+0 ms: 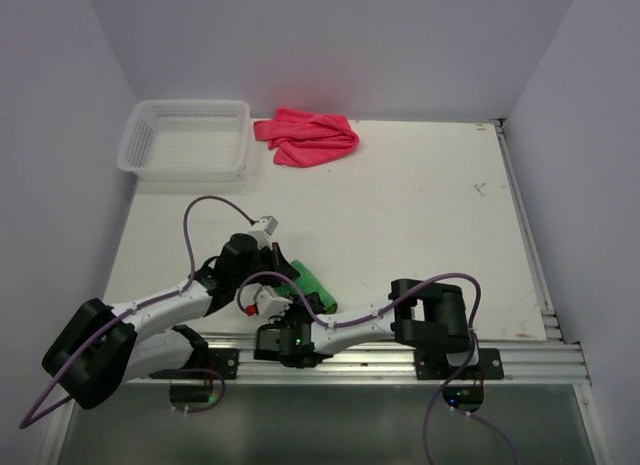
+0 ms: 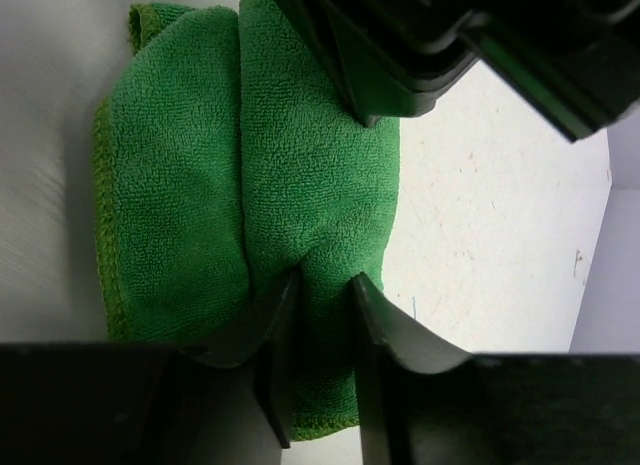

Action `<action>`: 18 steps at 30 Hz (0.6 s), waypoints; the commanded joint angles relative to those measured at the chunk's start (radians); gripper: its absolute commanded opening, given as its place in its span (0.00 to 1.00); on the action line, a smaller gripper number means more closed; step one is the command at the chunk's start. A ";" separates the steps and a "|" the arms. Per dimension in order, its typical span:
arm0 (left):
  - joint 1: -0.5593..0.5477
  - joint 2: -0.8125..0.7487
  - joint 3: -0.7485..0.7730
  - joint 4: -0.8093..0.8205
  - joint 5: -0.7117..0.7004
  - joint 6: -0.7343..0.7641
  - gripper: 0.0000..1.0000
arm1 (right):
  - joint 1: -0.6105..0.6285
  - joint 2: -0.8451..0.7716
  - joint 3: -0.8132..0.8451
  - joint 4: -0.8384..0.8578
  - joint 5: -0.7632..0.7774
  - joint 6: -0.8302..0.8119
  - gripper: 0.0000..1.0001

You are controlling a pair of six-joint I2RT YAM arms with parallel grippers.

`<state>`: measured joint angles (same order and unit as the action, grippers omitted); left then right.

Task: Roll the towels
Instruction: Roll the towel

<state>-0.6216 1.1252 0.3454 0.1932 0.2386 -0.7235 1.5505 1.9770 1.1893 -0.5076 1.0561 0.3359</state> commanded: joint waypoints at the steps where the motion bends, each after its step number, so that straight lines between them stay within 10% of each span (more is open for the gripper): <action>1: -0.006 0.038 -0.026 0.058 -0.024 0.002 0.00 | 0.003 -0.027 -0.039 0.021 -0.085 0.006 0.31; 18: -0.006 0.062 -0.138 0.111 -0.047 -0.030 0.00 | -0.067 -0.470 -0.229 0.248 -0.376 0.077 0.51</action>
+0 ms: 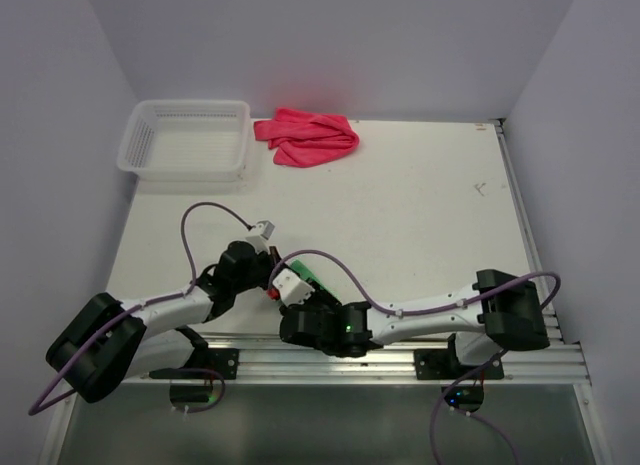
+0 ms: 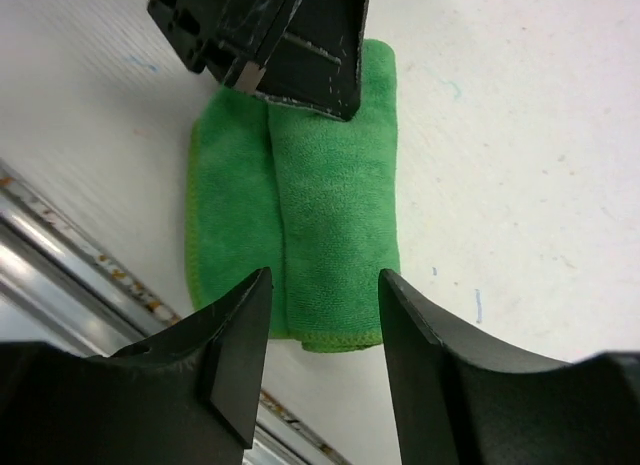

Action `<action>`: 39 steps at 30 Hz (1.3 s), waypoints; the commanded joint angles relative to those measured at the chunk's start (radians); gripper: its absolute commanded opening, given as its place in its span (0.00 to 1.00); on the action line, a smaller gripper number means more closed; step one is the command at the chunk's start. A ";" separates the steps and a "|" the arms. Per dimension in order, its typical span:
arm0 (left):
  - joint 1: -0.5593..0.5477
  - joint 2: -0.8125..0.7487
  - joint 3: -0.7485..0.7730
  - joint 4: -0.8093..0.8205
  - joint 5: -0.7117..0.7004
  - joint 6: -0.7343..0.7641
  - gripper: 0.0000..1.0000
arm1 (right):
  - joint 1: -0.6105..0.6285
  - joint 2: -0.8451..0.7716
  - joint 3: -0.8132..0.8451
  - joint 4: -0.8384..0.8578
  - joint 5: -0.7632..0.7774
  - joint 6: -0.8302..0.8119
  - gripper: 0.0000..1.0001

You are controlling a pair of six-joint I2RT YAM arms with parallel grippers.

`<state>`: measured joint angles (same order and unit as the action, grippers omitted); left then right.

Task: Roll the towels
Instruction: Roll the towel

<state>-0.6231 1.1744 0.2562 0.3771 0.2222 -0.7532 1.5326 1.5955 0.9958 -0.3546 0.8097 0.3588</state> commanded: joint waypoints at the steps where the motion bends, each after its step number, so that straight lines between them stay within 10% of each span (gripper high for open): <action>1: -0.006 0.013 -0.051 -0.072 -0.030 0.000 0.00 | -0.067 -0.109 -0.064 0.111 -0.170 0.066 0.51; 17: -0.004 -0.035 -0.095 -0.079 -0.037 -0.009 0.00 | -0.468 -0.135 -0.258 0.350 -0.805 0.227 0.63; 24: -0.004 -0.079 -0.120 -0.101 -0.041 -0.017 0.00 | -0.470 -0.069 -0.281 0.399 -0.805 0.233 0.62; 33: -0.004 -0.110 -0.084 -0.150 -0.064 -0.011 0.00 | -0.453 -0.081 -0.286 0.382 -0.811 0.175 0.37; 39: -0.003 -0.157 0.004 -0.286 -0.164 -0.020 0.02 | -0.310 -0.082 -0.255 0.307 -0.539 0.114 0.33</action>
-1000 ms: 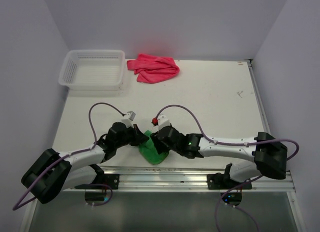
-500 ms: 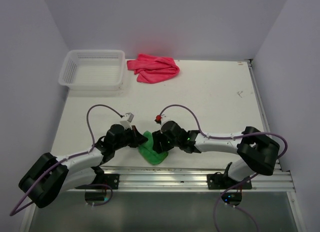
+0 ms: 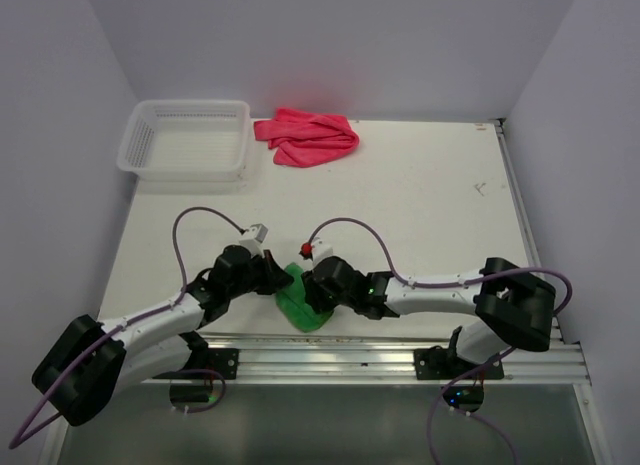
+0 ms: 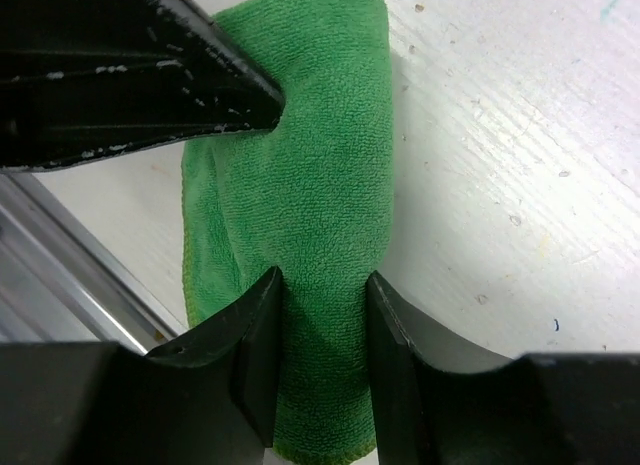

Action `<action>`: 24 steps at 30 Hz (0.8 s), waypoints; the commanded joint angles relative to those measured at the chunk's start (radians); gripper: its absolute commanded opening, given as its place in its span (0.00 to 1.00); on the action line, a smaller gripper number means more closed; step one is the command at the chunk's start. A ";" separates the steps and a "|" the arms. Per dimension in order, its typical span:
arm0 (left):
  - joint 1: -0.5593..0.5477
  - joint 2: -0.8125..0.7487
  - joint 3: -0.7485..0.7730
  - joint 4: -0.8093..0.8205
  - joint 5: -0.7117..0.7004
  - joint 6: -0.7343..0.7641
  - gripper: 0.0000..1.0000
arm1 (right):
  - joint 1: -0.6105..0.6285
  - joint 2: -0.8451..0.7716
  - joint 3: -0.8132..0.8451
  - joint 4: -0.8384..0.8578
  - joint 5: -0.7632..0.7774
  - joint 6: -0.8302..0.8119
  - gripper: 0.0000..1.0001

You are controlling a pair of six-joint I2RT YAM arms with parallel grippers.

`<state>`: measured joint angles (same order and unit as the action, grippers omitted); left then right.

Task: Roll the towels
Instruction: Roll the towel

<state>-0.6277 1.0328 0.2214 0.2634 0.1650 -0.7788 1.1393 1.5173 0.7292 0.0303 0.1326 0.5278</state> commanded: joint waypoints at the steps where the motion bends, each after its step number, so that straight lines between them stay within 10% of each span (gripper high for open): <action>1: 0.003 -0.019 0.076 -0.193 -0.120 0.010 0.06 | 0.103 0.001 0.025 -0.090 0.191 -0.057 0.33; 13: 0.003 -0.060 0.240 -0.362 -0.117 -0.014 0.39 | 0.298 0.145 0.199 -0.311 0.722 -0.006 0.34; 24: 0.005 -0.091 0.230 -0.368 -0.081 -0.036 0.43 | 0.454 0.437 0.468 -0.567 0.878 0.008 0.38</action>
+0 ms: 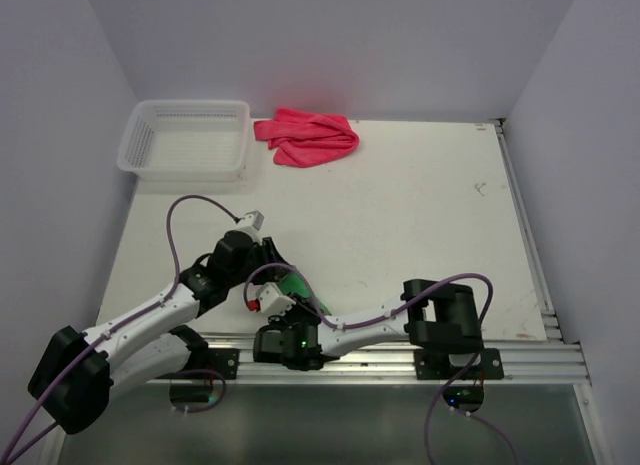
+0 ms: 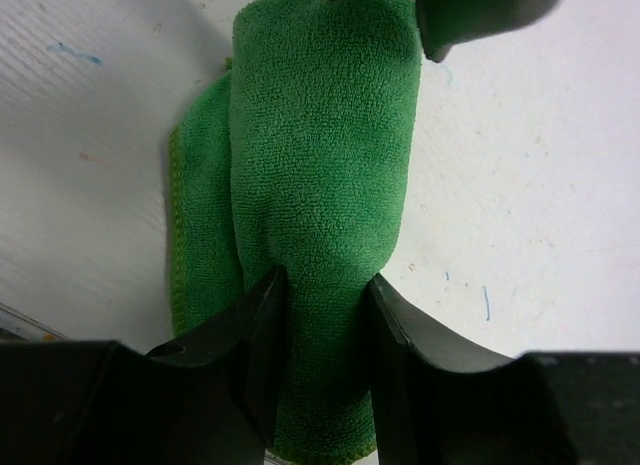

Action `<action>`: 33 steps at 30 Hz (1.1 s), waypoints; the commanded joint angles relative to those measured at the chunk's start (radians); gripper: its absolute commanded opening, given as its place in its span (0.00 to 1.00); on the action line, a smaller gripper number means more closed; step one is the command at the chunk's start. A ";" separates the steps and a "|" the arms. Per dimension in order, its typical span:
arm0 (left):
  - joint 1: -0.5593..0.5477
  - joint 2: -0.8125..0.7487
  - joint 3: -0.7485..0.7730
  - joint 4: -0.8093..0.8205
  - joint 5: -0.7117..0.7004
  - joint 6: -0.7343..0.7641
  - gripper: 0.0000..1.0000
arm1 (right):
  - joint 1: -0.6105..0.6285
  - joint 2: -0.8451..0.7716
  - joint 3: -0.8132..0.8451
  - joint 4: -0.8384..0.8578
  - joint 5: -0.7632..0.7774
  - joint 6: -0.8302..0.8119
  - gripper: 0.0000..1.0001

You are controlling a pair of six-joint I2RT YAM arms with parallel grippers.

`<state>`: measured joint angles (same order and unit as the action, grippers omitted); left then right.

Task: Roll the towels
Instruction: Roll the towel

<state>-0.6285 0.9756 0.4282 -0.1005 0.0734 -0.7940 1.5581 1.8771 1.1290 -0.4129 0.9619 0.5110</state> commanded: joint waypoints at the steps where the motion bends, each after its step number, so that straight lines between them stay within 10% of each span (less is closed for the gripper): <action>1: 0.006 -0.037 0.023 -0.005 0.011 -0.024 0.43 | 0.042 0.095 0.086 -0.138 0.052 0.024 0.38; 15: 0.004 -0.232 0.041 -0.104 0.021 -0.059 0.42 | 0.072 0.235 0.206 -0.242 0.074 0.020 0.40; 33: -0.010 0.009 -0.163 0.217 0.095 -0.044 0.38 | 0.074 0.195 0.180 -0.222 0.055 0.029 0.46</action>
<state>-0.6308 0.9497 0.3092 0.0589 0.1883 -0.8463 1.6295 2.0769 1.3270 -0.6388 1.1034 0.5026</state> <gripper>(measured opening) 0.381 0.460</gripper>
